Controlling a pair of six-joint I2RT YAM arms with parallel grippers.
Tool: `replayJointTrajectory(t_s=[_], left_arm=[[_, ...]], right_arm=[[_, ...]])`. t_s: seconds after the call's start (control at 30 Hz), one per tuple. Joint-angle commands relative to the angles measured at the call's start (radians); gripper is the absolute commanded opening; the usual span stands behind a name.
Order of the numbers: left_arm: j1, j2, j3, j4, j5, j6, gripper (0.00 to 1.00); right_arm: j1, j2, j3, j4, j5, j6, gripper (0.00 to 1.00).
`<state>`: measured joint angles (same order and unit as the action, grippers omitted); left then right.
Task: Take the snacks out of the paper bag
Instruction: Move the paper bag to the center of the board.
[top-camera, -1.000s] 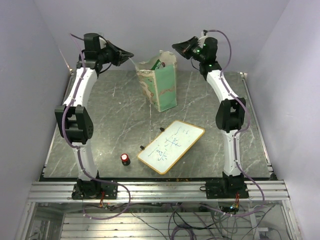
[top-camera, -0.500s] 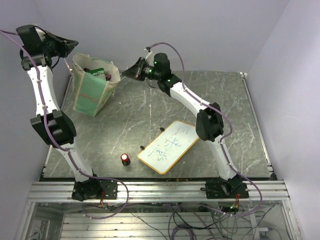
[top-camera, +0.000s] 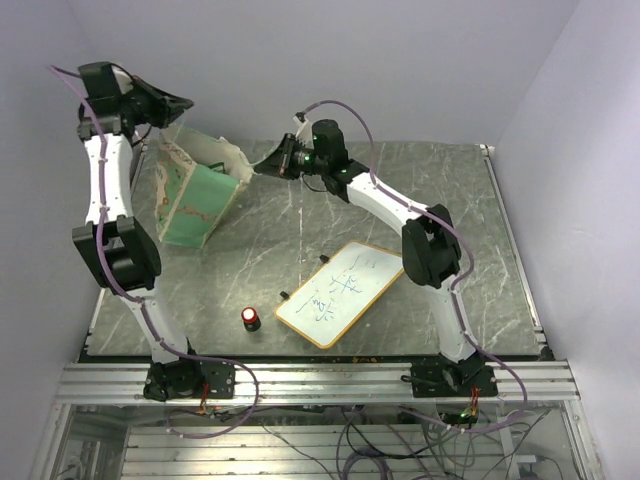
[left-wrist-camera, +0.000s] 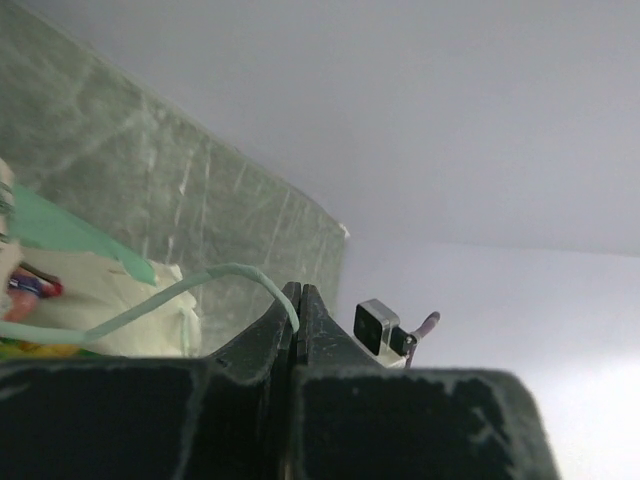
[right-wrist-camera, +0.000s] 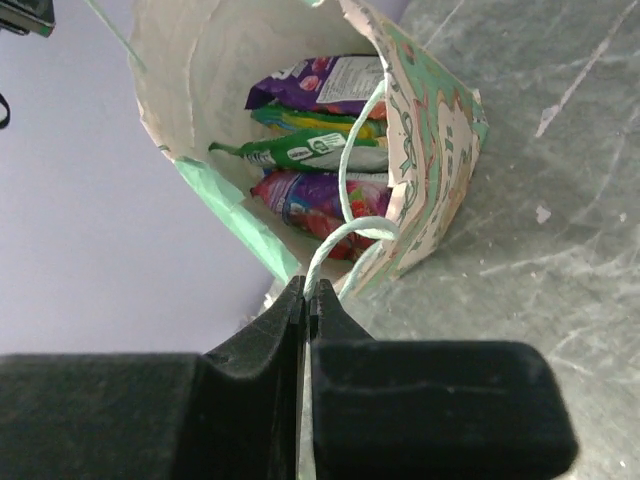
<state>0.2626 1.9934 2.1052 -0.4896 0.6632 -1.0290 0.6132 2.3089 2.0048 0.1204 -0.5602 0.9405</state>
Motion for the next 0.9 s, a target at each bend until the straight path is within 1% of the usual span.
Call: replayJointTrajectory(t_s=[0.0, 0.13, 0.23, 0.33, 0.43, 0.53, 0.63, 0.73, 0.87], left_arm=[[-0.11, -0.084, -0.074, 0.096, 0.05, -0.029, 0.07], [-0.189, -0.117, -0.135, 0.06, 0.049, 0.01, 0.07], [-0.222, -0.175, -0.213, 0.002, 0.042, 0.062, 0.07], [-0.224, -0.237, -0.277, -0.089, 0.008, 0.144, 0.07], [-0.223, -0.278, -0.299, -0.178, -0.037, 0.224, 0.07], [-0.224, -0.315, -0.325, -0.247, -0.07, 0.273, 0.07], [-0.224, -0.355, -0.335, -0.339, -0.129, 0.344, 0.07], [-0.223, -0.403, -0.372, -0.389, -0.164, 0.373, 0.07], [-0.222, -0.465, -0.43, -0.426, -0.165, 0.388, 0.07]], right_arm=[[0.009, -0.123, -0.057, -0.054, -0.007, -0.123, 0.0], [0.024, -0.198, -0.145, -0.108, -0.023, -0.255, 0.0], [0.059, -0.242, -0.205, -0.175, -0.024, -0.371, 0.0], [0.094, -0.277, -0.261, -0.218, -0.026, -0.466, 0.0], [0.114, -0.281, -0.29, -0.246, -0.039, -0.53, 0.0], [0.138, -0.282, -0.28, -0.293, -0.065, -0.594, 0.0], [0.178, -0.281, -0.262, -0.368, -0.037, -0.682, 0.0], [0.19, -0.323, -0.295, -0.388, -0.01, -0.733, 0.0], [0.217, -0.339, -0.319, -0.418, -0.018, -0.799, 0.0]])
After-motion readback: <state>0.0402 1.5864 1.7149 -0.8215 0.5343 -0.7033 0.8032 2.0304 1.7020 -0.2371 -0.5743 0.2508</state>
